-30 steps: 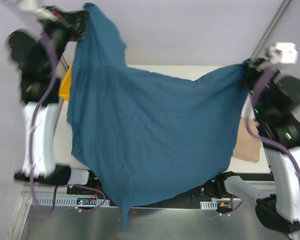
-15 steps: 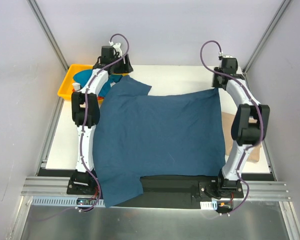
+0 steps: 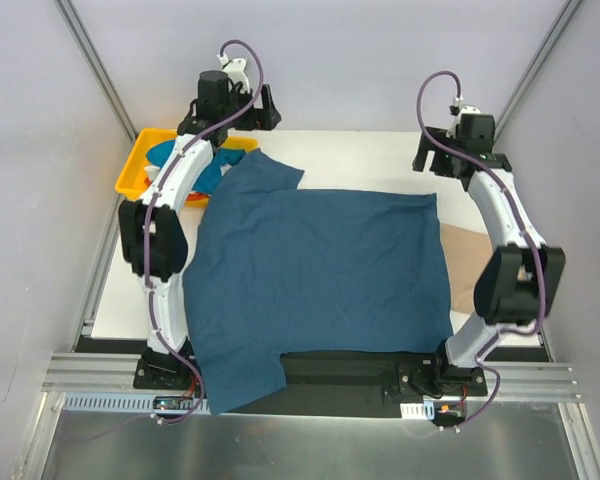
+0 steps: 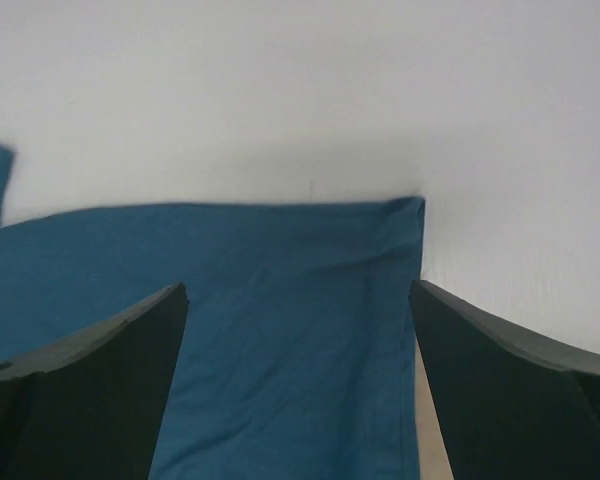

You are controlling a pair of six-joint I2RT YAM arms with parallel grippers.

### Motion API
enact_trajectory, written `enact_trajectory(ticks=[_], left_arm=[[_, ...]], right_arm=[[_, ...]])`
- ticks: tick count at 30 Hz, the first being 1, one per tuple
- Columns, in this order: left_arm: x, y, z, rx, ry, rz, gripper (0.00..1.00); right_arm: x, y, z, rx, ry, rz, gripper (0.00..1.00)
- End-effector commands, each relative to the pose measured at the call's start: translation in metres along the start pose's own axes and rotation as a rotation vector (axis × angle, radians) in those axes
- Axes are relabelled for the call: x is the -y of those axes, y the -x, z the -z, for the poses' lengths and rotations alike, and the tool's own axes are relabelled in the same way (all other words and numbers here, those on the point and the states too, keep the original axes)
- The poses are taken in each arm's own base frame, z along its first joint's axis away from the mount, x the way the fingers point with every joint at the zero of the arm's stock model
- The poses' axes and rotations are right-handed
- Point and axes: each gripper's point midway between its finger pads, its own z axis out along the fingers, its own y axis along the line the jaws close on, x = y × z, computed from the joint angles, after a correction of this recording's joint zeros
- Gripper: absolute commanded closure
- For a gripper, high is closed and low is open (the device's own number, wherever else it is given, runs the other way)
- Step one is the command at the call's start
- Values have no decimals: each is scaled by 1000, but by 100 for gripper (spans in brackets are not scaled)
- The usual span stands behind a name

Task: Fold and stack the t-shirts
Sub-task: Flatten the tshirt out

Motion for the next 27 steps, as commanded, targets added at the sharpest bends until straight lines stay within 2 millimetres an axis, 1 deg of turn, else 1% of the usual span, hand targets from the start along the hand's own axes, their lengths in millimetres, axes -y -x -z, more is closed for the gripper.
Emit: enact_trajectory(ticks=[1,2,3,4,5,6,7,8,9,10,11,12,13,14,15,16,17,18,19,20,21,22,23,24,25,26,27], left_arm=[[34,1,49,25,21,10,1],[44,10,69,49,15,19,1],[38,-19,73,-8,35,50,1],[37,-27,81,-14,56,92,1],[41,-21,102,14,70,106,1],[30,-54,108,-41,118,138,1],[19,-62,117,-33,188,165,1],[19,-57,136,1,215,175,1],[6,-87,144,-50,270,197,1],[1,-97,151,-56,296,222,1],[-6,-97,167,-31,348,235,1],[-22,-120,175,-65,402,270,1],[-29,-132,183,-81,436,317,1],[-37,-137,193,-69,467,352,1],[-56,-157,203,-90,520,401,1],[-62,-162,209,-82,538,454,1],[-69,-169,212,-87,550,486,1],[-72,-178,212,-104,548,512,1],[-81,-180,212,-106,565,529,1],[-86,-183,210,-111,576,533,1],[-88,-181,206,-111,576,538,1],[-96,-189,200,-136,587,553,1],[-101,-187,194,-129,585,556,1],[-104,-179,188,-120,583,555,1],[-111,-190,178,-155,597,563,1],[-123,-185,175,-145,615,574,1],[-124,-168,165,-128,582,564,1]], right_arm=[[-33,-18,66,14,144,-76,3],[-36,-25,72,7,152,-77,3],[-44,-34,79,-6,167,-77,3],[-49,-37,91,6,178,-73,3],[-51,-53,92,-24,182,-74,3],[-59,-64,95,-44,197,-71,3],[-64,-68,104,-38,213,-62,3],[-65,-83,103,-68,211,-62,3],[-70,-91,105,-79,221,-53,3],[-72,-94,109,-80,225,-54,3],[-73,-101,108,-94,227,-53,3],[-76,-112,107,-116,231,-47,3],[-77,-117,106,-126,232,-47,3],[-79,-123,104,-141,233,-40,3],[-83,-131,102,-157,241,-31,3],[-85,-137,99,-175,245,-25,3],[-87,-142,96,-191,249,-21,3],[-94,-148,94,-205,263,-4,3],[-96,-156,88,-235,262,2,3],[-103,-161,86,-251,273,17,3],[-107,-164,83,-265,269,-2,3],[-109,-170,75,-289,264,2,3],[-116,-173,73,-299,274,4,3],[-119,-175,70,-313,279,4,3],[-122,-182,63,-345,280,5,3],[-126,-181,62,-351,286,7,3],[-127,-182,59,-358,286,7,3]])
